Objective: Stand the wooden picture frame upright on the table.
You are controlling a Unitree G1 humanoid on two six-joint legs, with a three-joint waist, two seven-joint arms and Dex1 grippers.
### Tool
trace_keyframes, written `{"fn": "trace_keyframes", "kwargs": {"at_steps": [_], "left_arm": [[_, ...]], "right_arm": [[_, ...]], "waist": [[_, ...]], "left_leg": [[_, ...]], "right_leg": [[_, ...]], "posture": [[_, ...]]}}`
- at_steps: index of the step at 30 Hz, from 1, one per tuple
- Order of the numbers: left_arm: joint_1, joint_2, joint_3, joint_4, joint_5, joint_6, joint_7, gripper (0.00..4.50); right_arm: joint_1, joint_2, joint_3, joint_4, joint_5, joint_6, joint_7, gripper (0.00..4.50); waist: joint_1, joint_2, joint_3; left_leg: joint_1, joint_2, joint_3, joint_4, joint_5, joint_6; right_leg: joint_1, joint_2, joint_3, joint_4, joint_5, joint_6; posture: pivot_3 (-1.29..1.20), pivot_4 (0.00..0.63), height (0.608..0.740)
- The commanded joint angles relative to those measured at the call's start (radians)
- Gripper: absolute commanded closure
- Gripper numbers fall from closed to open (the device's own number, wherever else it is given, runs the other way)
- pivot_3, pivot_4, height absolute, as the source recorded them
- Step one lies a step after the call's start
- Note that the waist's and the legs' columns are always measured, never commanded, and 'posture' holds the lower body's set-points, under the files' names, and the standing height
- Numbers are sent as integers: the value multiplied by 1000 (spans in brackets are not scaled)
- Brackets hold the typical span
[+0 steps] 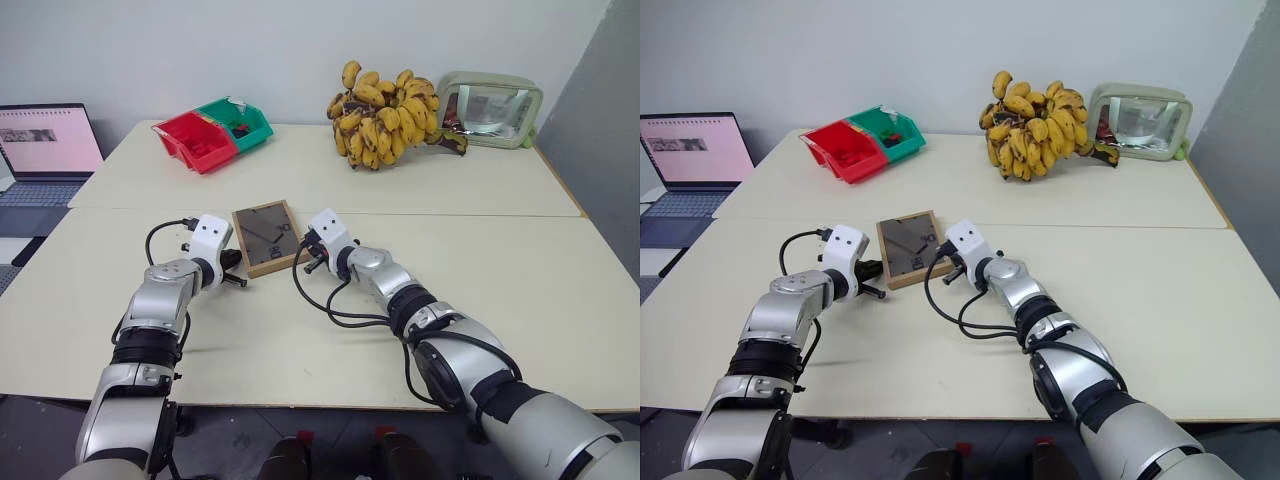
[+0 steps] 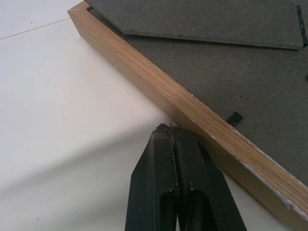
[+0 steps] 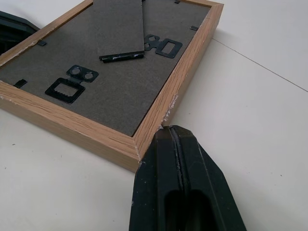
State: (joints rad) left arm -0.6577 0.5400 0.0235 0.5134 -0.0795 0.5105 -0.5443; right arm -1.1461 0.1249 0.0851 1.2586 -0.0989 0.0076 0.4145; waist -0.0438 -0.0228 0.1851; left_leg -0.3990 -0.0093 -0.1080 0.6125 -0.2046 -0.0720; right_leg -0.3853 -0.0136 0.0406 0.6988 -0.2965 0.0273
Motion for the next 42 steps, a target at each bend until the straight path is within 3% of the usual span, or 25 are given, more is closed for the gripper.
{"fn": "trace_keyframes", "kwargs": {"at_steps": [1,7,19,28,35,42], "left_arm": [[-16,-49,-83,21,19,-5,-75,4469],[22,-60,-154,-80,40,40,-171,4469],[152,-75,-266,-387,52,179,-262,4469],[226,-60,-313,-611,33,295,-298,4469],[267,-15,-313,-697,11,339,-298,4469],[306,107,-260,-695,-30,340,-345,4469]], "right_arm": [[18,-4,20,-83,-2,7,71,4500],[119,-39,60,-273,10,112,187,4500],[382,-156,161,-869,46,460,341,4500],[538,-326,217,-1258,67,639,437,4500],[622,-524,226,-1367,74,663,492,4500],[600,-659,194,-1267,79,591,516,4500]], "waist": [[3,0,0],[6,1,-1],[9,7,-6],[12,7,-6],[11,7,-6],[-6,6,-6]], "left_leg": [[0,0,0,0,0,0],[0,0,0,0,0,0],[0,-1,0,0,0,0],[0,-1,-1,0,0,0],[0,-1,-2,0,-1,1],[1,1,0,-1,-1,1]], "right_leg": [[0,0,0,0,0,0],[1,-1,0,-1,0,0],[2,-1,0,-2,-1,1],[3,-1,0,-3,-1,2],[6,-1,-1,-9,-1,2],[6,1,0,-10,-2,3]], "posture": [[0,150,740],[0,150,740],[0,150,740],[0,150,740],[0,150,740],[0,150,740]]}}
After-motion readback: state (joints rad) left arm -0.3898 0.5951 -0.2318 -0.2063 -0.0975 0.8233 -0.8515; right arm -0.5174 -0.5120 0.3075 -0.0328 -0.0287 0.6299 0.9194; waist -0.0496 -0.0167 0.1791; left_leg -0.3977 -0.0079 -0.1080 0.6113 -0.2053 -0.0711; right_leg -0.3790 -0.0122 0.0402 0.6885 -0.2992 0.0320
